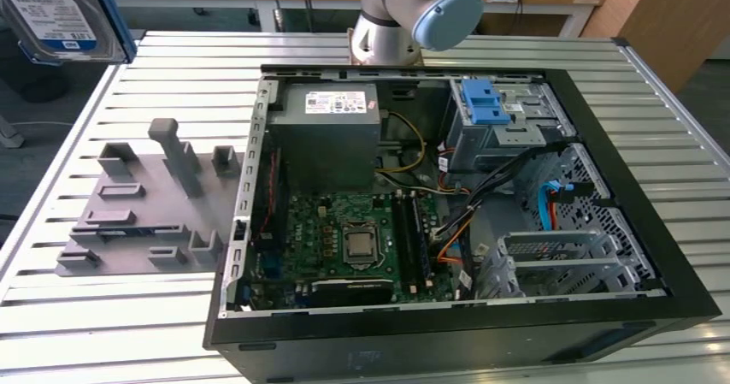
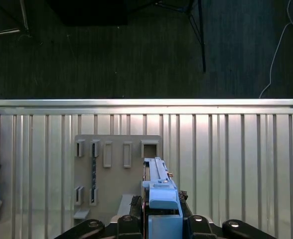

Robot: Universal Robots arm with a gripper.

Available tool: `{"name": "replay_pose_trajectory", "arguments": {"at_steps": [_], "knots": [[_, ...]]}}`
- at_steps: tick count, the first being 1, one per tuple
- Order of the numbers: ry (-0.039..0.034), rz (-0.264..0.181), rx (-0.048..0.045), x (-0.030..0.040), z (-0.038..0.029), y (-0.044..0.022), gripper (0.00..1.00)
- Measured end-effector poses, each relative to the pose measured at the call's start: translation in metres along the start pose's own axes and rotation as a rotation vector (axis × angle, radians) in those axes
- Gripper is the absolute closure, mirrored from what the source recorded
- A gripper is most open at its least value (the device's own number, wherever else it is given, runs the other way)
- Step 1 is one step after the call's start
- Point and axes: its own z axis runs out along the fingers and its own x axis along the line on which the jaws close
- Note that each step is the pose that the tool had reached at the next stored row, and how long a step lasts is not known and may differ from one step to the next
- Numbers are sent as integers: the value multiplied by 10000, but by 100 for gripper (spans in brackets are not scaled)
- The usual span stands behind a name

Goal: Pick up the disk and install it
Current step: 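Pick up the disk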

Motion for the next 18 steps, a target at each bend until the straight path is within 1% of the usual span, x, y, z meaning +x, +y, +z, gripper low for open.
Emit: {"name": "replay_pose_trajectory", "arguments": {"at_steps": [6,16,18], "knots": [[0,0,0,-1,-103,2,64],[-2,0,1,0,-107,2,64],[-2,1,1,19,-107,3,64]]}}
